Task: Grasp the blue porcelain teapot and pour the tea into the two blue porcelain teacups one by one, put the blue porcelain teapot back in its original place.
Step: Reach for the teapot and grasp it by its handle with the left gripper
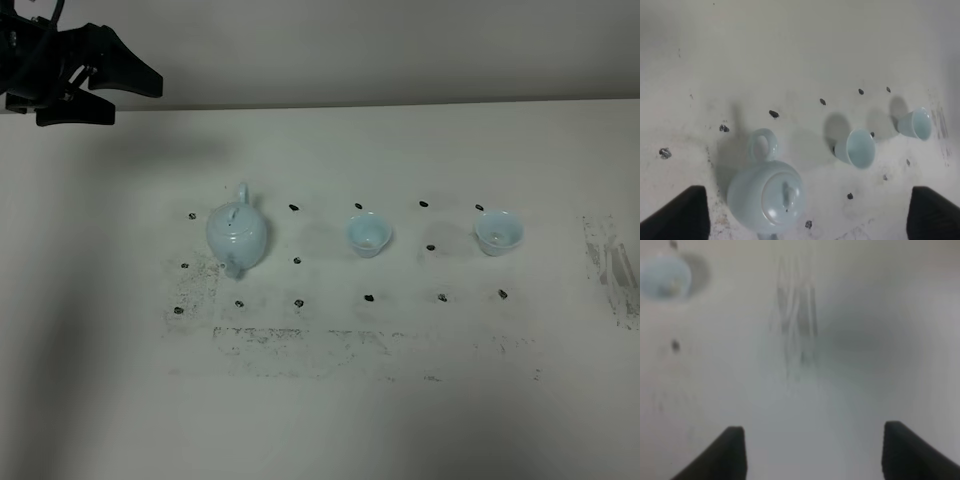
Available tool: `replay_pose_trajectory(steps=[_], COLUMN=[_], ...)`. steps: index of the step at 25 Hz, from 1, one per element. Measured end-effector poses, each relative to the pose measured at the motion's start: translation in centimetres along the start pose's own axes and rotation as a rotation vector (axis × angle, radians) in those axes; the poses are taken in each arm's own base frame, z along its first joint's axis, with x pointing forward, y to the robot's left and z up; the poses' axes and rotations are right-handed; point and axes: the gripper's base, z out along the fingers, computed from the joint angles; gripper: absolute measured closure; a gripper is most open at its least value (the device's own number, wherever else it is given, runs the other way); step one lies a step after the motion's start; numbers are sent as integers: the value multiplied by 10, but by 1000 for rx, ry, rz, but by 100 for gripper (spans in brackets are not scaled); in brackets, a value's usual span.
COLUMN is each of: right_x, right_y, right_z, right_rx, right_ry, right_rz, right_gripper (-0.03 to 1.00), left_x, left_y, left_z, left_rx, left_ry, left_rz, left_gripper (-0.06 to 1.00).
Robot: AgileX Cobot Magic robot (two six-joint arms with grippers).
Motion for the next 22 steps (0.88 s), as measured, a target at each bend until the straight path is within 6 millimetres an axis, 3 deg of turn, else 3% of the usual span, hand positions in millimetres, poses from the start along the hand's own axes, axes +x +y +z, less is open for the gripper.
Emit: replay_pose_trajectory(steps=[10,15,22], right_x=[108,133,155], right_y=[-2,-1,-1], right_z=[-43,-69,-87], right_rx=[-34,-78,-87], right_ry=[-35,-218,-397], right_rz=[46,26,-21], right_gripper=[37,37,37], left_x=[-1,-2,-2], left_y=[1,1,1], left_z=[0,0,0], left_rx=[-10,-12,-12], left_ry=[-15,-19,-20], left_rz=[11,17,21], left_gripper=[19,19,19])
